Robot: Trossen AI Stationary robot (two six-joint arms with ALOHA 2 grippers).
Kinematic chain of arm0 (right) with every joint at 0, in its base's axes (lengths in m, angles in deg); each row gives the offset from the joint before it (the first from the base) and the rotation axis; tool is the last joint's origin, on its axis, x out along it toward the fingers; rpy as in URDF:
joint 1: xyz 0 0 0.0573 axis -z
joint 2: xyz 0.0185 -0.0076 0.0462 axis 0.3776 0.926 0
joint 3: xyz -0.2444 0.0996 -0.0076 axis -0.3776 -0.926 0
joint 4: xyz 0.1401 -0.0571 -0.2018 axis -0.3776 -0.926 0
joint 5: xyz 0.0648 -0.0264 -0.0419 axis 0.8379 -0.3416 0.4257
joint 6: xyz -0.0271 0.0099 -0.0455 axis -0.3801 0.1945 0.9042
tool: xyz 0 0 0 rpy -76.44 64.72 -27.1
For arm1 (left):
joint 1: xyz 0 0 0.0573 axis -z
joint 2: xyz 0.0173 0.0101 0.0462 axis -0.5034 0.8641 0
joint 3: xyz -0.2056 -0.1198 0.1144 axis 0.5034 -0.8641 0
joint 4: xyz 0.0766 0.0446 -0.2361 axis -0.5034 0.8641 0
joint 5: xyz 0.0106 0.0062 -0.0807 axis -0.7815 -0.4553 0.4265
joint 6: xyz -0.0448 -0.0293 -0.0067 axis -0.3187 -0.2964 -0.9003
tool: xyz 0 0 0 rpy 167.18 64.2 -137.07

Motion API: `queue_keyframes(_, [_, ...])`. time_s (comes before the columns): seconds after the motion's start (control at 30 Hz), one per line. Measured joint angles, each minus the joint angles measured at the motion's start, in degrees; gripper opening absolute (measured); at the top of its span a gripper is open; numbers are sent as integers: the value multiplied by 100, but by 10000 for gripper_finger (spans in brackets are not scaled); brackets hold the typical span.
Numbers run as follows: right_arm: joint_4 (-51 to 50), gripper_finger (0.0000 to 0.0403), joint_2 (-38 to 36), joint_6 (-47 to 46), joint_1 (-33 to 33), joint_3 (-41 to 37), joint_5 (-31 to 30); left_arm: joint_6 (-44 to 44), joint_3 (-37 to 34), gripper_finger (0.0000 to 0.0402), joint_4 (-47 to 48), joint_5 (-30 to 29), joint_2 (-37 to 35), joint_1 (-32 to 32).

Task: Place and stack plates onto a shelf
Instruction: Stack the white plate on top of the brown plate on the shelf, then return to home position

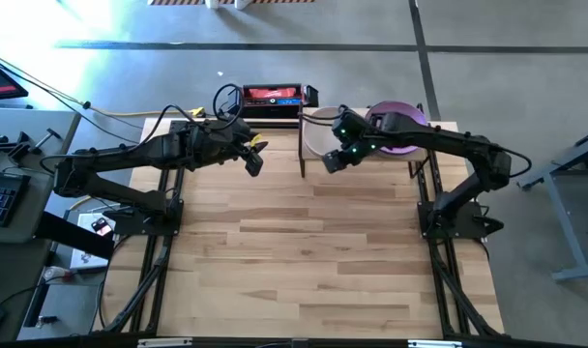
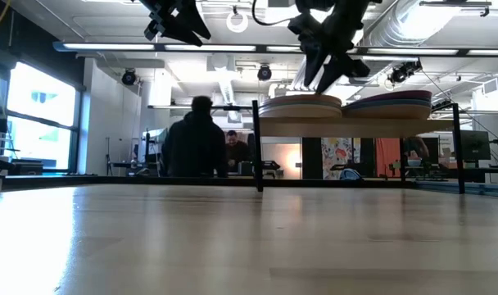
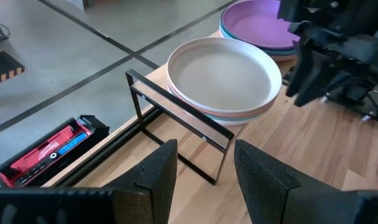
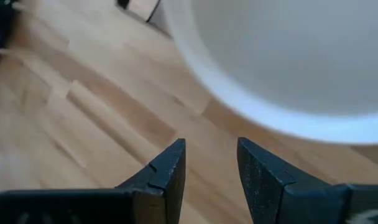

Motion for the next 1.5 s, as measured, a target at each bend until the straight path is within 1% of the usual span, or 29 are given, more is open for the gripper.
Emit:
queue_keyframes(0.13, [4, 123, 29, 1, 131, 0, -199, 0, 0, 147, 0, 0, 0, 0])
queue_keyframes(0.3, [23, 123, 28, 3, 322, 0, -246, 0, 0, 147, 2, 0, 0, 0])
queue_keyframes(0.47, [92, 123, 47, 12, 460, 0, -440, 2, 0, 147, 5, -5, 0, 0])
queue_keyframes(0.6, [157, 123, 47, 83, 536, 0, -429, 7, 0, 147, 6, -78, 0, 0])
queue_keyframes(0.87, [157, 123, -192, 432, 422, 0, -94, 9, -7, 147, 22, -54, -83, 0])
queue_keyframes(1.03, [254, 123, -633, 1222, 146, 0, -93, 24, -4, 147, -26, -5, -505, 0])
queue_keyframes(1.13, [307, 123, -1003, 1801, -71, 0, -156, 38, -4, 147, 61, 189, -823, 5])
queue_keyframes(1.17, [345, 123, -1138, 1959, -167, 0, -299, -26, -4, 147, 143, 255, -935, 13])
queue_keyframes(1.23, [640, 123, -1444, 2229, -390, -132, -827, -283, -4, 147, 309, 272, -1131, 56])
queue_keyframes(1.3, [1096, 123, -1787, 2416, -596, -476, -1192, -433, -7, 147, 577, 245, -1323, 122])
queue_keyframes(1.4, [1878, 123, -2380, 2593, -796, -1236, -1098, -485, -191, 147, 660, 37, -1670, 263])
queue_keyframes(1.5, [2504, 123, -2994, 2560, -960, -2044, -1006, -818, -672, 147, 616, -350, -2088, 481])
